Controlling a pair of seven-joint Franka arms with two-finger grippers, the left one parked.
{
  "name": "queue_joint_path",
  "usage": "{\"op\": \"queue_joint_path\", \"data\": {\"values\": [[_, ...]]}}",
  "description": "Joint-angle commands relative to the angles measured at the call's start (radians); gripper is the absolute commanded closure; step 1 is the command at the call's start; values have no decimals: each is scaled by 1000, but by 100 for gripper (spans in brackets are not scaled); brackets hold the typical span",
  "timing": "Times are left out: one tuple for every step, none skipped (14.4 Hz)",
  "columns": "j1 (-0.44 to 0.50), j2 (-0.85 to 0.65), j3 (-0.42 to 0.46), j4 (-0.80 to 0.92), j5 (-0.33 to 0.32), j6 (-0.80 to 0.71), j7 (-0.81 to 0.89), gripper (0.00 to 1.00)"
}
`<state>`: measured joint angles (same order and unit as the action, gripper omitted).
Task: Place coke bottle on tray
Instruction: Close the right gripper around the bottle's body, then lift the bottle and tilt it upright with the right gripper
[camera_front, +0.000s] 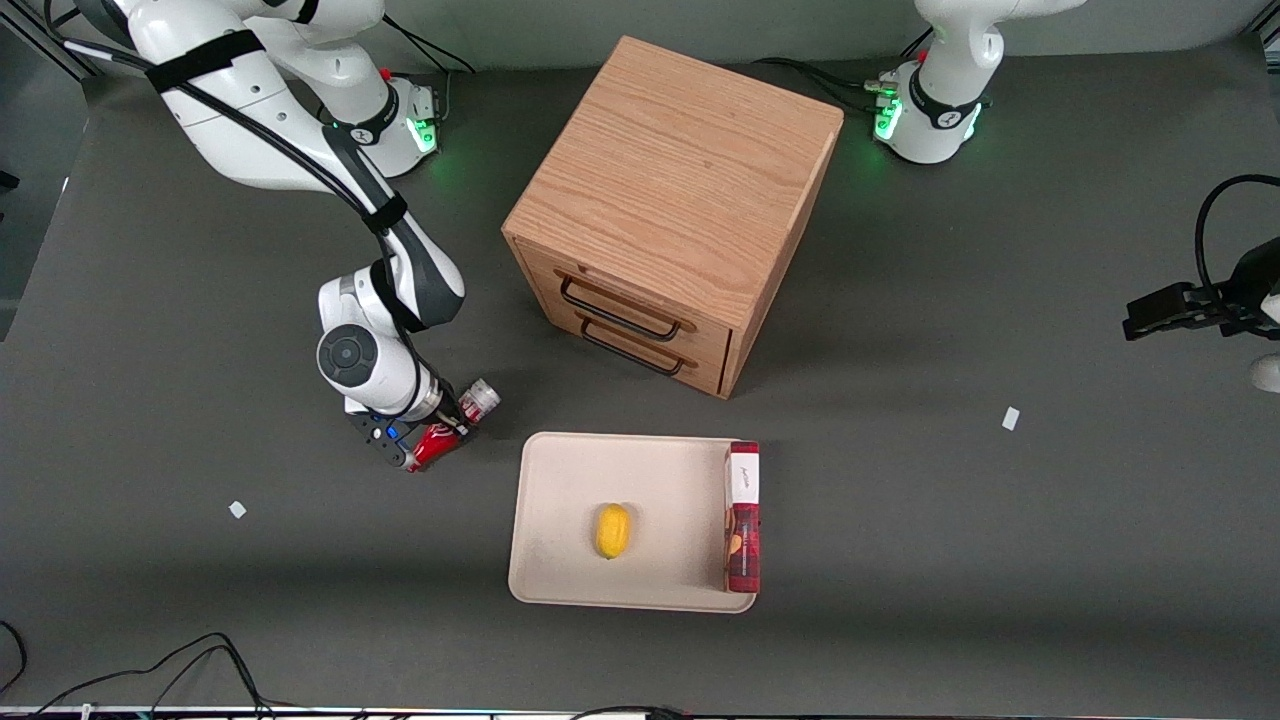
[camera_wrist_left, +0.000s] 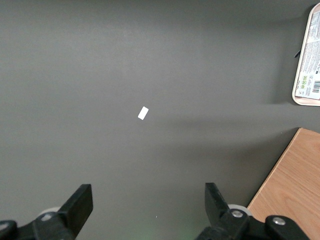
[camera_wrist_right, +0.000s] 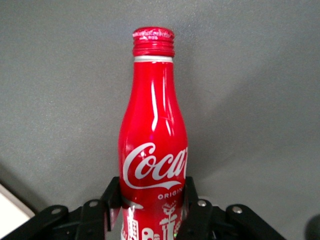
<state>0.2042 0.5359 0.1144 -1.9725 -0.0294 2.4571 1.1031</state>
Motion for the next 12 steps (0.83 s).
{"op": "queue_joint_path", "data": {"values": [[0, 2, 2, 0, -29, 16, 32, 68], [0, 2, 2, 0, -30, 16, 32, 73], [-2, -1, 2, 1, -29, 14, 31, 76], [0, -8, 2, 6, -29, 8, 29, 78], [0, -17, 2, 12, -29, 3, 24, 80], [0, -31, 2, 18, -29, 0, 18, 81], [0, -45, 2, 30, -30, -30, 14, 81], [0, -54, 2, 64, -30, -73, 8, 82], [0, -57, 2, 104, -30, -120, -2, 82], [-2, -59, 2, 153, -30, -169, -18, 82], [-3, -57, 2, 209, -30, -231, -41, 82], [-8, -56, 2, 268, -30, -289, -76, 82]]}}
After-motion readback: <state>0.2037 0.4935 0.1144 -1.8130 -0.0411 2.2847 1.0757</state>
